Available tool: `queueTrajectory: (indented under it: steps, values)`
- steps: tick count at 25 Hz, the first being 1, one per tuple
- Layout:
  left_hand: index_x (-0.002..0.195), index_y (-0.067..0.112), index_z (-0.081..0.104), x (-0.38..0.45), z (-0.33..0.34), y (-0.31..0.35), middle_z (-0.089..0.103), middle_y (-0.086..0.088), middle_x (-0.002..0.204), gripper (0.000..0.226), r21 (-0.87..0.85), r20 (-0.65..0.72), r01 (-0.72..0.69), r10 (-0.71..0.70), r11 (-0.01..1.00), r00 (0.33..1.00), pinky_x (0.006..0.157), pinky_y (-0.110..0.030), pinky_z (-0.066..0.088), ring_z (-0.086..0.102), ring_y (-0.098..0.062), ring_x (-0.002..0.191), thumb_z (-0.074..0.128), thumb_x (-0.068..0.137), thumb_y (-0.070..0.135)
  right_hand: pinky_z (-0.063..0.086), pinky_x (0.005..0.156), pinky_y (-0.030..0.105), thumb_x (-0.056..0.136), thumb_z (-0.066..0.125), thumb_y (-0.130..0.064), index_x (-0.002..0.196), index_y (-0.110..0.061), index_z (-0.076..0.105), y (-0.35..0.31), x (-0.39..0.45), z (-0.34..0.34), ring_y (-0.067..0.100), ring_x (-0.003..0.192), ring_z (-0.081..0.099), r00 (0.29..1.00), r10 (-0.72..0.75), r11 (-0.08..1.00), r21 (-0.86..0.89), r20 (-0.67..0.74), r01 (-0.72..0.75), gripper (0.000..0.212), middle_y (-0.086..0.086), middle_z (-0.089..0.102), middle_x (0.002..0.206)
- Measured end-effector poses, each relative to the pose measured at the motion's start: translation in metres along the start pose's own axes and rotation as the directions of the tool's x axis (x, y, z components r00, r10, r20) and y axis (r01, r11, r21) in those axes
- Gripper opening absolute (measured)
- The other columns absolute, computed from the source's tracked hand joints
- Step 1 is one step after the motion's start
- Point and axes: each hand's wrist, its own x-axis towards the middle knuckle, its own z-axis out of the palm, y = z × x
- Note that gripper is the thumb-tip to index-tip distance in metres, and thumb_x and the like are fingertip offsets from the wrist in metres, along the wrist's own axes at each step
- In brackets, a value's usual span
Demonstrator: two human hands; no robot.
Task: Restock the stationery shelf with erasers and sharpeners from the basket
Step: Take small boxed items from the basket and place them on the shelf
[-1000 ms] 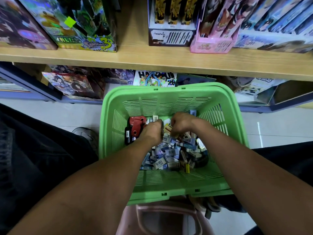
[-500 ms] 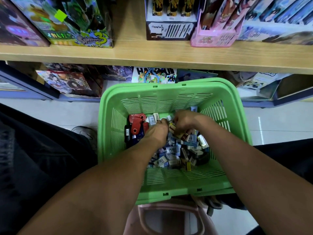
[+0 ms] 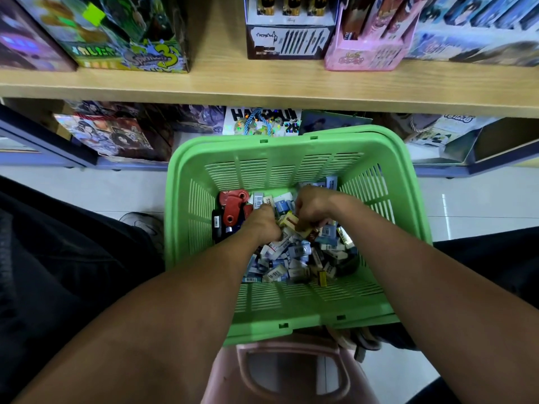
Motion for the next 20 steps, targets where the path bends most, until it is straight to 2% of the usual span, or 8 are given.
queueTrajectory:
  steps: [5,7,10,13,15,17,18,20]
  values:
    - [0.11,0.003,0.059,-0.003,-0.006,0.0,0.061,-0.006,0.096,0.035,-0.082,0.039,0.067,-0.064,0.994,0.997,0.077,-0.036,0.058,0.063,-0.02,0.083,0.073,0.085,0.023,0.062,0.076,0.046,0.085,0.075,-0.003,0.113,0.001,0.06,0.0,-0.004,0.0,0.029,0.081,0.074,0.999,-0.022,0.991,0.134,-0.04,0.027,0.032,0.017,0.067,0.098]
    - [0.113,0.003,0.057,-0.01,-0.01,0.002,0.06,-0.006,0.1,0.037,-0.28,-0.016,0.097,-0.106,0.955,0.994,0.079,-0.035,0.056,0.06,-0.022,0.083,0.064,0.093,0.033,0.062,0.073,0.046,0.085,0.073,0.001,0.115,0.002,0.057,0.001,-0.009,-0.001,0.03,0.077,0.073,0.998,-0.02,0.972,0.231,-0.052,0.032,0.034,0.018,0.065,0.097]
    - [0.117,-0.002,0.058,-0.027,-0.02,0.008,0.062,-0.011,0.084,0.031,-0.734,0.107,0.144,-0.098,0.664,0.99,0.08,-0.045,0.059,0.059,-0.021,0.062,0.055,0.089,0.009,0.061,0.079,0.048,0.086,0.071,0.004,0.115,0.003,0.058,0.002,-0.021,0.001,0.036,0.087,0.072,0.996,-0.023,0.942,0.332,-0.08,0.049,0.032,0.022,0.067,0.102]
    - [0.117,0.005,0.059,-0.047,-0.029,0.013,0.064,-0.014,0.086,0.034,-0.824,0.225,0.144,0.085,0.548,0.971,0.076,-0.05,0.061,0.066,-0.024,0.064,0.048,0.088,-0.007,0.058,0.088,0.051,0.084,0.071,0.006,0.113,-0.001,0.059,0.003,-0.033,0.005,0.038,0.098,0.07,0.991,-0.047,0.886,0.453,-0.127,0.1,0.033,0.022,0.068,0.107]
    - [0.12,0.014,0.061,-0.058,-0.032,0.013,0.07,-0.015,0.097,0.039,-0.827,0.268,0.131,0.179,0.547,0.947,0.071,-0.049,0.061,0.072,-0.031,0.084,0.055,0.089,-0.008,0.056,0.092,0.05,0.085,0.067,0.01,0.113,-0.002,0.056,0.007,-0.042,0.008,0.038,0.098,0.071,0.995,-0.046,0.77,0.632,-0.086,0.09,0.033,0.023,0.066,0.108]
    - [0.12,0.016,0.062,-0.062,-0.031,0.014,0.07,-0.013,0.102,0.039,-0.764,0.279,0.085,0.209,0.64,0.937,0.071,-0.042,0.059,0.068,-0.031,0.094,0.071,0.085,0.0,0.056,0.093,0.048,0.086,0.068,0.007,0.115,-0.003,0.058,0.012,-0.049,0.01,0.036,0.096,0.072,0.998,-0.066,0.721,0.69,-0.012,0.056,0.032,0.023,0.069,0.108]
    - [0.119,0.018,0.063,-0.062,-0.029,0.013,0.068,-0.01,0.107,0.043,-0.674,0.259,0.056,0.164,0.737,0.952,0.072,-0.036,0.057,0.064,-0.028,0.1,0.077,0.082,0.002,0.058,0.09,0.046,0.087,0.069,0.003,0.115,-0.004,0.062,0.016,-0.051,0.011,0.033,0.092,0.074,0.997,-0.068,0.801,0.597,0.022,0.041,0.03,0.021,0.072,0.105]
    - [0.124,0.021,0.059,-0.062,-0.026,0.012,0.06,-0.002,0.118,0.054,-0.454,0.207,0.039,0.063,0.89,0.976,0.069,-0.029,0.057,0.055,-0.023,0.114,0.079,0.077,0.002,0.062,0.079,0.042,0.086,0.074,-0.006,0.112,-0.006,0.069,0.021,-0.053,0.015,0.028,0.079,0.075,0.992,-0.048,0.978,0.209,0.116,0.023,0.026,0.017,0.075,0.096]
